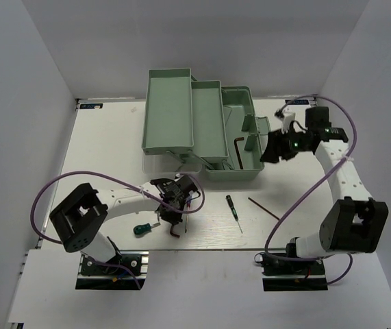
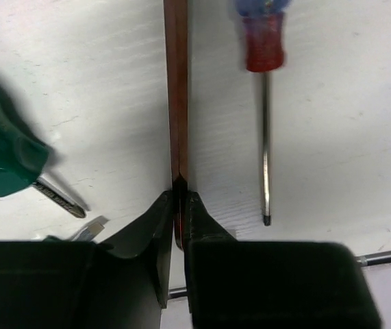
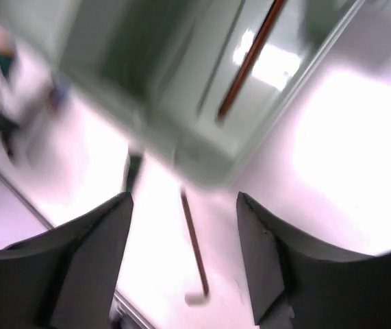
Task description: Sort the tools into containers
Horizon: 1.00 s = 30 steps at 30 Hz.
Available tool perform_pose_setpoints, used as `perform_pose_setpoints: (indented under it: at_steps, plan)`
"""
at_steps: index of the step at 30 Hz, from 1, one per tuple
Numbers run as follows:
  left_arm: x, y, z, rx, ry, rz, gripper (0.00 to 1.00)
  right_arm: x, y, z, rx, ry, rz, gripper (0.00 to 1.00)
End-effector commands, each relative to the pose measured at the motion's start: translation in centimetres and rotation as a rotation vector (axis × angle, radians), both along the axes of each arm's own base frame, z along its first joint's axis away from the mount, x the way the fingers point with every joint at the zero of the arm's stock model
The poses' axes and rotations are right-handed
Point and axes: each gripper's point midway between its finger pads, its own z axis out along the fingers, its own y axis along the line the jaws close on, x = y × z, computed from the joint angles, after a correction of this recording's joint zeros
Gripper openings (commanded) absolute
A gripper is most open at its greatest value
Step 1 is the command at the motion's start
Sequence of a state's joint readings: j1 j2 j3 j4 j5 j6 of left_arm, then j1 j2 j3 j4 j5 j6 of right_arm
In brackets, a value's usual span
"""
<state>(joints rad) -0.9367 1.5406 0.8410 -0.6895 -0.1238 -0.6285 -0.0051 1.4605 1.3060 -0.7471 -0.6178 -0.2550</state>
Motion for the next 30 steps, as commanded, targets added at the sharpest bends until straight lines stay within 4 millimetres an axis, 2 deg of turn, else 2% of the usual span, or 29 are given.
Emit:
perform_pose_setpoints:
  at_steps: [1, 3, 4, 6, 7, 9, 10, 11, 12, 14, 15, 16, 17, 18, 20, 21, 22, 23, 24, 25, 26, 29, 30]
  plan:
    - [-0.3, -1.2, 0.9, -0.05, -0.029, -0.051, 0.0, -7.9, -1.2, -4.8, -0.11, 0.085, 0.274, 0.69]
    - [0.2, -2.5, 4.4, -0.136, -0.101, -0.126, 0.0, -10.2, -1.5, -5.2, -0.135, 0.059, 0.35, 0.73]
    - [0.7, -4.1, 6.8, -0.202, -0.142, -0.164, 0.0, -12.1, -1.5, -7.0, -0.139, 0.077, 0.391, 0.73]
    - [0.9, -4.8, 10.0, -0.252, -0.185, -0.25, 0.0, -12.8, -1.6, -7.8, -0.163, 0.044, 0.41, 0.74]
    - [1.7, -6.2, 12.7, -0.3, -0.229, -0.278, 0.0, -13.6, -1.8, -9.6, -0.169, 0.068, 0.412, 0.74]
    - [1.8, -7.4, 15.5, -0.342, -0.266, -0.364, 0.0, -13.6, -2.3, -11.2, -0.206, 0.076, 0.389, 0.74]
    - [2.7, -8.7, 17.6, -0.369, -0.302, -0.379, 0.0, -13.8, -2.4, -12.1, -0.213, 0.088, 0.373, 0.74]
    - [3.2, -9.5, 18.6, -0.38, -0.322, -0.391, 0.0, -13.1, -2.4, -12.5, -0.225, 0.062, 0.364, 0.74]
    - [4.2, -10.8, 21.0, -0.42, -0.373, -0.403, 0.0, -13.5, -3.1, -13.8, -0.267, 0.086, 0.353, 0.74]
    - [6.0, -12.8, 21.3, -0.429, -0.396, -0.404, 0.0, -13.4, -3.4, -15.4, -0.281, 0.093, 0.331, 0.73]
    - [7.5, -13.7, 23.0, -0.451, -0.446, -0.382, 0.0, -13.4, -3.3, -15.8, -0.312, 0.094, 0.346, 0.73]
    - [8.4, -14.9, 23.6, -0.475, -0.47, -0.381, 0.0, -13.1, -3.2, -16.1, -0.315, 0.089, 0.343, 0.73]
    - [9.4, -15.7, 23.8, -0.471, -0.494, -0.367, 0.0, -13.3, -3.1, -16.4, -0.312, 0.103, 0.335, 0.73]
    - [11.5, -16.9, 23.8, -0.439, -0.535, -0.332, 0.0, -13.2, -3.3, -16.6, -0.321, 0.104, 0.322, 0.73]
    - [14.2, -17.9, 24.0, -0.411, -0.599, -0.289, 0.0, -12.9, -3.6, -17.1, -0.347, 0.093, 0.302, 0.72]
    - [15.3, -19.1, 25.6, -0.432, -0.64, -0.285, 0.0, -13.0, -3.4, -17.3, -0.349, 0.094, 0.303, 0.72]
    - [16.8, -20.3, 23.6, -0.405, -0.627, -0.285, 0.0, -12.9, -3.5, -17.4, -0.359, 0.092, 0.299, 0.72]
    - [17.8, -20.9, 23.3, -0.389, -0.64, -0.271, 0.0, -12.9, -3.6, -17.5, -0.364, 0.092, 0.299, 0.72]
    - [19.2, -22.0, 25.3, -0.421, -0.684, -0.263, 0.0, -13.1, -3.5, -17.7, -0.359, 0.1, 0.289, 0.72]
    - [19.8, -22.7, 25.0, -0.411, -0.686, -0.273, 0.0, -13.1, -3.6, -17.7, -0.367, 0.098, 0.288, 0.72]
    - [21.2, -23.6, 24.4, -0.385, -0.701, -0.251, 0.0, -12.9, -3.5, -17.7, -0.37, 0.077, 0.282, 0.72]
    - [24.3, -23.8, 23.8, -0.337, -0.745, -0.2, 0.0, -13.0, -3.6, -17.9, -0.384, 0.061, 0.282, 0.72]
    - [24.5, -24.1, 23.5, -0.337, -0.745, -0.2, 0.0, -13.1, -3.7, -18.0, -0.388, 0.064, 0.283, 0.72]
